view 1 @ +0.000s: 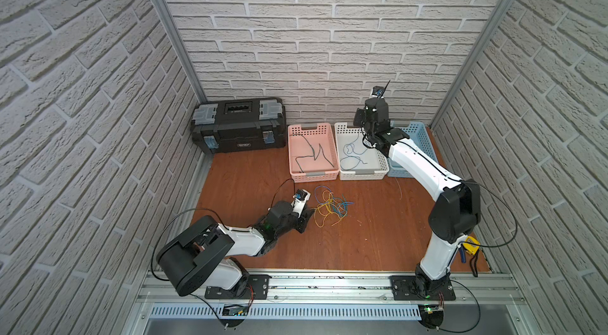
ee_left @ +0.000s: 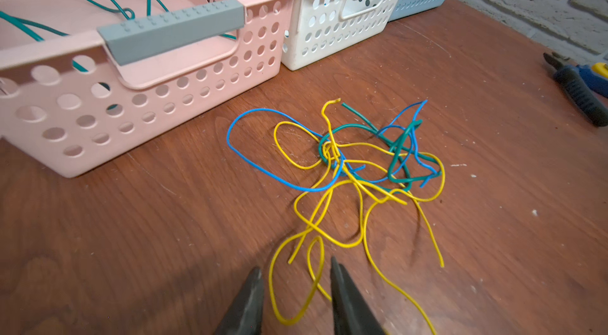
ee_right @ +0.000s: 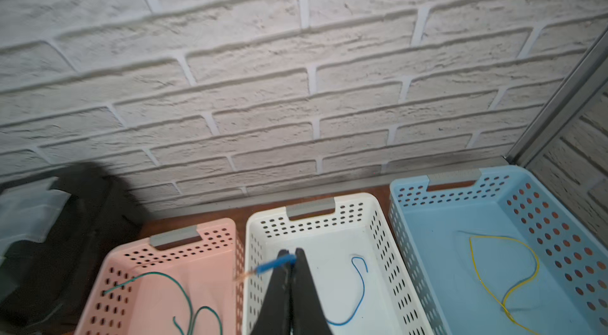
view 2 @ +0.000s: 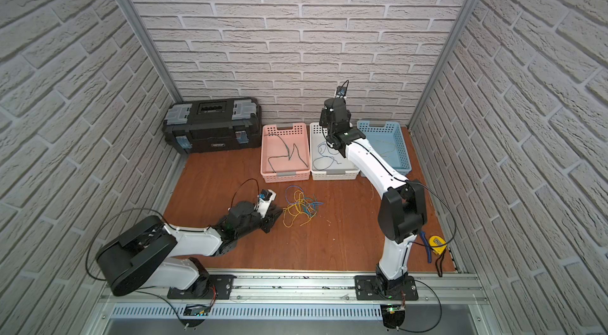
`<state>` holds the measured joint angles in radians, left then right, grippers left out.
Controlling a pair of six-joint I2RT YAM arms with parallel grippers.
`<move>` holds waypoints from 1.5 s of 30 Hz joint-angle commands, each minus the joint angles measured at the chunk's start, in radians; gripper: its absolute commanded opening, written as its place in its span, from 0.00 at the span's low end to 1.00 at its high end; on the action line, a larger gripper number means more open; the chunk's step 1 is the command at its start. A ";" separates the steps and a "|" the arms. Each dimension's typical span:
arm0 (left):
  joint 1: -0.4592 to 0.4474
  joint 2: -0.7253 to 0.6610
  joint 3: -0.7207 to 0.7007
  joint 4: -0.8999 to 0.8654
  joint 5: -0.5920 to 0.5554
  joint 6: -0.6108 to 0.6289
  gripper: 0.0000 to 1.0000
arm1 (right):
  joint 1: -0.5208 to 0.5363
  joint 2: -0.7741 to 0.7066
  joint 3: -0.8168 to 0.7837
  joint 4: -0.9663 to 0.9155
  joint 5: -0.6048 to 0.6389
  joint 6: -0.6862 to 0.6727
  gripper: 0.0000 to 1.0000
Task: Untangle and sort cables by color
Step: Place the cable in the bin, then untie the cable.
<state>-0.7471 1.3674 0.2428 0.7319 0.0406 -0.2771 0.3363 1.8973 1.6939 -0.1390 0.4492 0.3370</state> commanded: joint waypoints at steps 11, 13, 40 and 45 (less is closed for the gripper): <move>0.038 -0.184 0.062 -0.201 -0.178 -0.124 0.59 | -0.023 0.089 0.183 -0.554 -0.075 0.057 0.50; 0.043 -0.201 0.062 -0.188 -0.136 -0.138 0.59 | -0.023 -0.015 0.111 -0.595 -0.164 0.058 0.51; -0.133 0.145 0.184 0.070 0.008 0.307 0.48 | 0.216 -0.618 -1.047 0.062 -0.269 1.042 0.57; -0.094 0.215 0.213 0.111 0.083 0.391 0.46 | 0.224 -0.521 -0.976 0.092 -0.305 1.079 0.57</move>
<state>-0.8623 1.5597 0.4320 0.7364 0.0841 0.0105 0.5465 1.3495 0.6655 -0.2241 0.1299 1.2682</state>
